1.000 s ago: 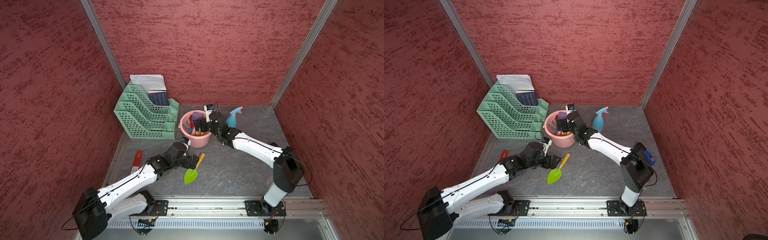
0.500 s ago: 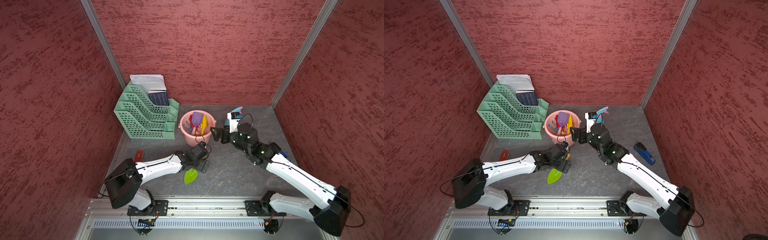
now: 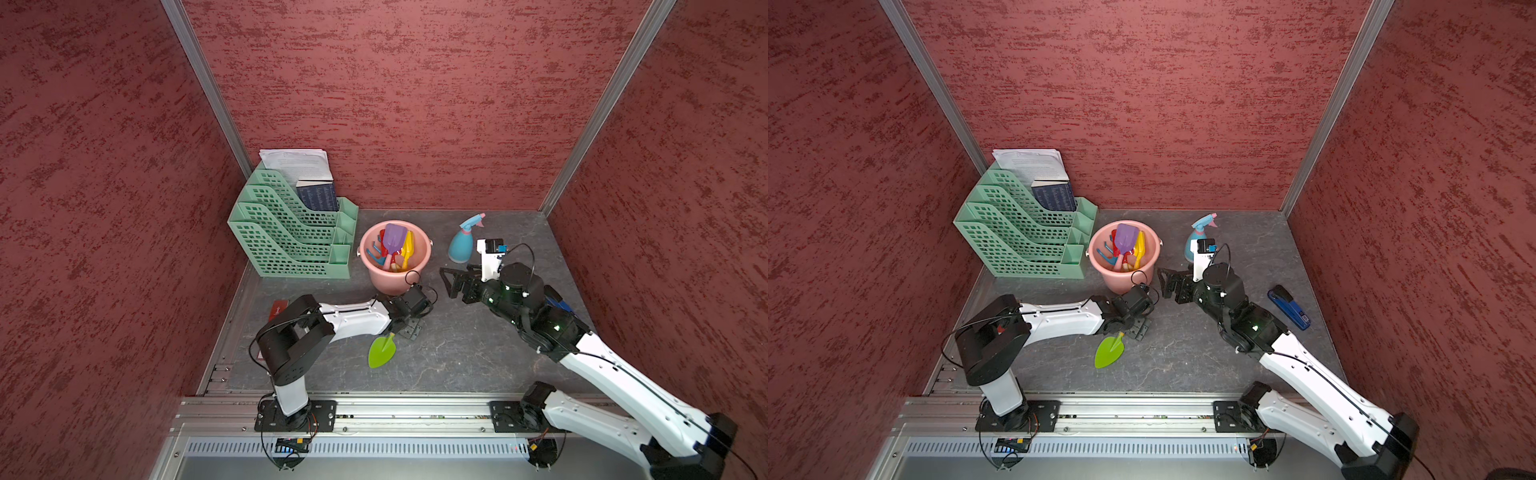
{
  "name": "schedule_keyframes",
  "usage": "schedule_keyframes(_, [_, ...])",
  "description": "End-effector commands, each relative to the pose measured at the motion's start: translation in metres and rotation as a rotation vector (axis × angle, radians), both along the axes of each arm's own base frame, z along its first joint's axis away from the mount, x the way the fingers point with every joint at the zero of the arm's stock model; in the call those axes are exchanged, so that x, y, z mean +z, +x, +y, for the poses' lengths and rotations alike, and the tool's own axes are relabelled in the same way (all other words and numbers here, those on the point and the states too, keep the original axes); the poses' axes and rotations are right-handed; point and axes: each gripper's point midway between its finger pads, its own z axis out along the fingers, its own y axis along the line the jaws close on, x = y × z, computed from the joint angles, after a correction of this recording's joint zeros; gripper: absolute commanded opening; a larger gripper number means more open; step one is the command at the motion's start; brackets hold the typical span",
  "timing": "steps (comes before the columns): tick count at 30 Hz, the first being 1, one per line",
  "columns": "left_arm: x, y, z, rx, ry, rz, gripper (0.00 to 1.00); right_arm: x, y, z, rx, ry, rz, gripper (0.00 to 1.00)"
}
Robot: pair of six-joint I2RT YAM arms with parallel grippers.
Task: Organize the gardening tools
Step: Pick up the gardening tool from the center of the board.
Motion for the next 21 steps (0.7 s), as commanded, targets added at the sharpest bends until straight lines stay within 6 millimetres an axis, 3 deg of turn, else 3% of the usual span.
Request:
schedule_keyframes(1, [-0.001,0.01,-0.005,0.001,-0.012,-0.011,0.82,-0.003,0.0,-0.011,-0.041,-0.013,0.004,0.99])
schedule_keyframes(8, [-0.013,0.01,-0.001,0.013,-0.018,0.023,0.56,0.0,0.001,-0.011,-0.041,-0.021,-0.002,0.98])
schedule_keyframes(12, [-0.015,0.008,-0.001,0.011,-0.025,0.034,0.32,0.0,0.003,-0.009,-0.042,-0.021,0.0,0.98])
schedule_keyframes(16, [-0.014,0.007,-0.001,0.011,-0.028,0.042,0.02,-0.002,0.003,-0.009,-0.041,-0.02,0.005,0.98])
schedule_keyframes(21, [-0.008,0.0,-0.001,0.012,-0.028,0.044,0.0,-0.002,0.001,-0.01,-0.037,-0.02,0.009,0.98])
